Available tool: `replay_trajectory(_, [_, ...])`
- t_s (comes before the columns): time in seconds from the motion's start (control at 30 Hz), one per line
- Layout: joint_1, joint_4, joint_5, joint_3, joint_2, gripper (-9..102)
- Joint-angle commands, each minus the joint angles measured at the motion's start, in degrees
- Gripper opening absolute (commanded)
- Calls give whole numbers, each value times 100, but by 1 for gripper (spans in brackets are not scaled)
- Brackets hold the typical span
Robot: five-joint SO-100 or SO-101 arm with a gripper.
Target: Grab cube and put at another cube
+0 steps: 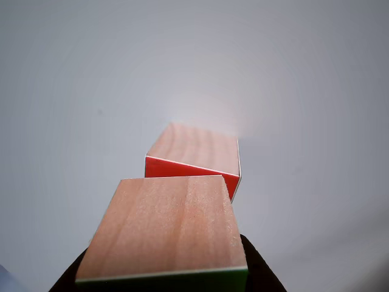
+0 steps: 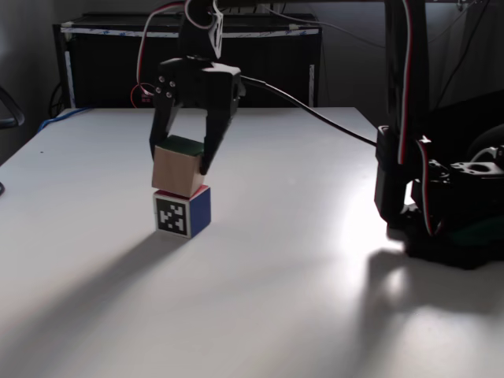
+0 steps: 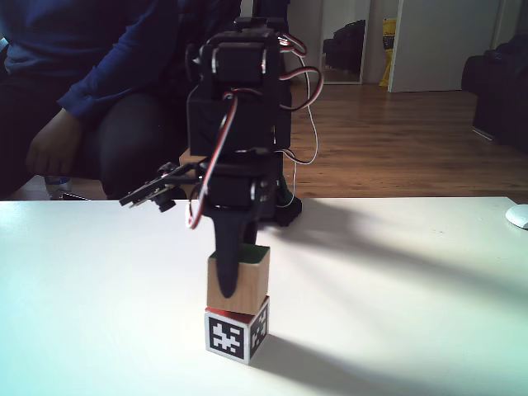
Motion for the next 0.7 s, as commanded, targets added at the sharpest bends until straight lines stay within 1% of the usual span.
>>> replay_trajectory(0.0, [97,-26,-26,-237,0,18])
replay_trajectory(0.17, [35,-18,-9,-193,-26,18])
replay_trajectory(0.3, [9,-26,-18,-167,-62,22])
replay_trajectory(0.33, [0,-18,-18,-167,-79,26])
replay_trajectory(0.5, [-88,141,35,-193,-211,37])
replay_trajectory(0.53, [-114,167,35,-193,-229,42])
replay_trajectory(0.67, [-158,272,158,-255,-255,46])
